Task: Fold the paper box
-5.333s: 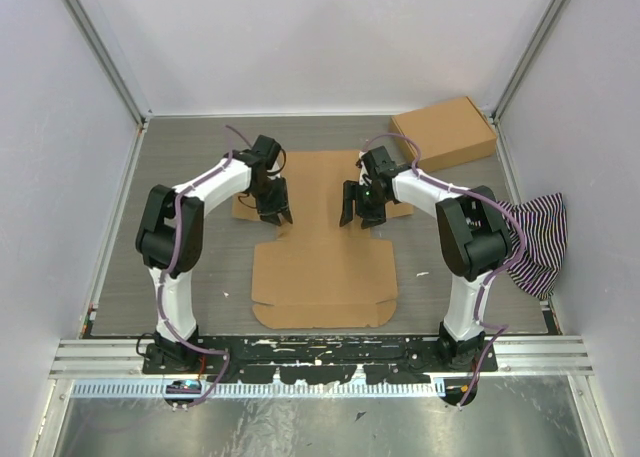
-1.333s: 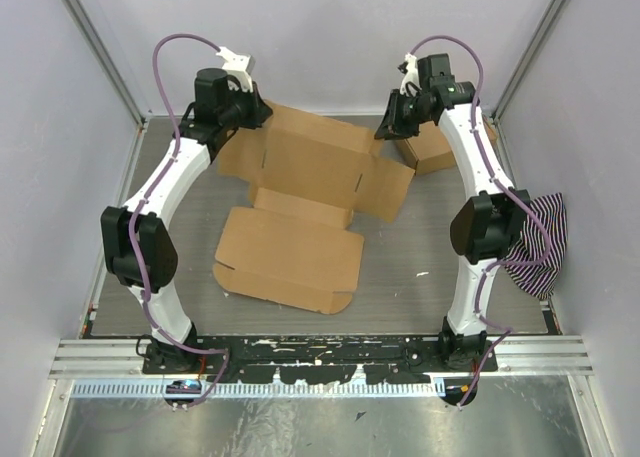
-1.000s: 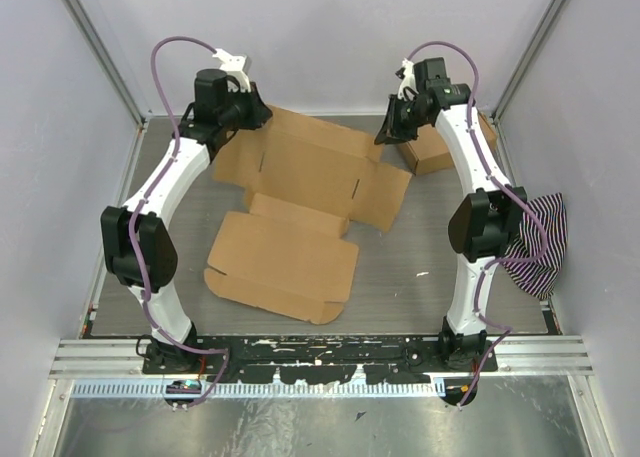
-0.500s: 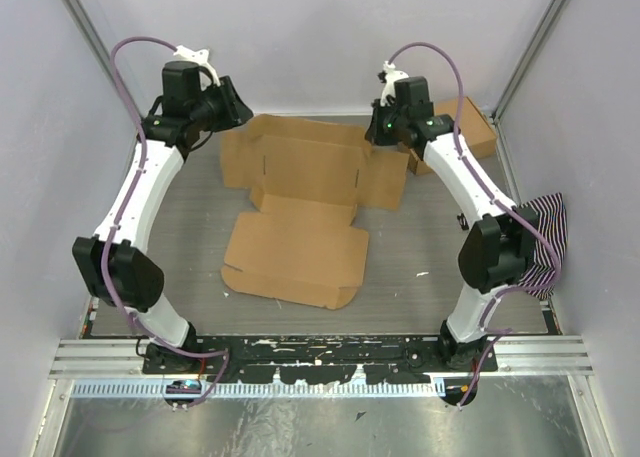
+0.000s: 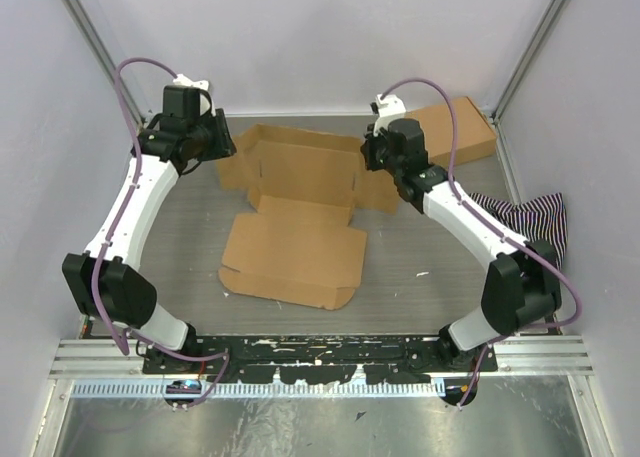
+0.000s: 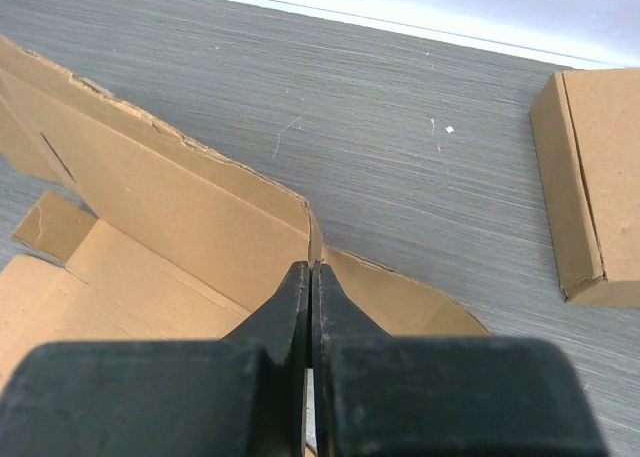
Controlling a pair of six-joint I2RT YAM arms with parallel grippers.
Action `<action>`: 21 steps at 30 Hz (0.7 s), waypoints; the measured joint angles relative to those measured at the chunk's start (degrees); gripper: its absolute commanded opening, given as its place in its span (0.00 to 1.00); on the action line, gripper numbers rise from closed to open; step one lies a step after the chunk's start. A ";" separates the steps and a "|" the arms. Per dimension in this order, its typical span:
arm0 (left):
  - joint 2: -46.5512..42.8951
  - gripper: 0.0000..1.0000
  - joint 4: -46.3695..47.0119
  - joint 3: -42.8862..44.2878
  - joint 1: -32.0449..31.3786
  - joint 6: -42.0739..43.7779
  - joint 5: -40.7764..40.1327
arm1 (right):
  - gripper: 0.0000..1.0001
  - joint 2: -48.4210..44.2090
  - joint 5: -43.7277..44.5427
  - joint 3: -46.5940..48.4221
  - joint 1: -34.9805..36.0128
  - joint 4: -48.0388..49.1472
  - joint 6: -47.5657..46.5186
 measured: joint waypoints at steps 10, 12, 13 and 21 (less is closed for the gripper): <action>0.02 0.44 -1.33 -0.15 0.00 0.81 -0.98 | 0.01 -5.95 0.72 -10.67 3.34 9.46 -1.62; 0.35 0.44 -1.38 0.46 0.00 0.83 -0.92 | 0.01 -6.36 1.09 -11.28 3.85 9.77 -2.08; 0.59 0.44 -1.42 0.94 0.00 0.85 -0.92 | 0.01 -6.49 1.27 -11.45 4.04 9.88 -2.40; 3.19 0.43 -1.62 2.58 0.00 1.81 -1.25 | 0.01 -7.50 1.62 -12.83 4.92 10.73 -4.35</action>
